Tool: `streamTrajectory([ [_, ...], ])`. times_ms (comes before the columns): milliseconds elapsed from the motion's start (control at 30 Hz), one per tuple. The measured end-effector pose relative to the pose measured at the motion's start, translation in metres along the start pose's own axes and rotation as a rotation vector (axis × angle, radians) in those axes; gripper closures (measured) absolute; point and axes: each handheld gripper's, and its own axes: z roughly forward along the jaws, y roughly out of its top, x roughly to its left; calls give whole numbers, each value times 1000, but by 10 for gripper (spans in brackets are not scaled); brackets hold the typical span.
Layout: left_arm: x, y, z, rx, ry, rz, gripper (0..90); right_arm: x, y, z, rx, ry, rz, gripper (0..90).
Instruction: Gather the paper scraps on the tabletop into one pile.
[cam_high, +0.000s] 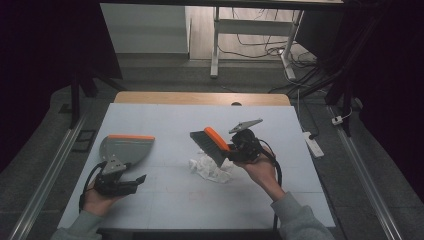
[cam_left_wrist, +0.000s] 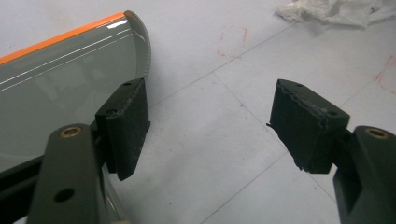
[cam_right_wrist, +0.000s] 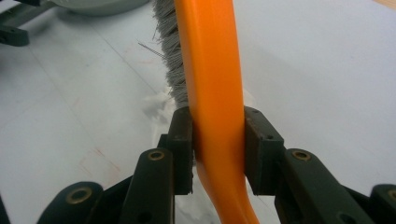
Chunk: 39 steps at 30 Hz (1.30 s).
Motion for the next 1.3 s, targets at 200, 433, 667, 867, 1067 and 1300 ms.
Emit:
streamTrajectory([
  [200,0,0,0,-2,2,-2,293,-10,-14,-8,-28,-21,0,672],
  [433,-1,0,1,-2,2,-3,293,-18,-32,-22,-61,-68,-16,672],
  [667,-2,1,2,-1,0,0,292,-29,-53,-37,-103,-116,-11,672],
  [867,-3,1,2,-2,1,0,292,-39,-77,-51,-130,-155,9,672],
  [1067,-5,2,3,-2,-1,8,291,-50,-103,-68,-153,-212,32,672],
  [1300,-7,3,4,-4,-5,17,291,-60,-135,-77,-174,-254,64,672],
])
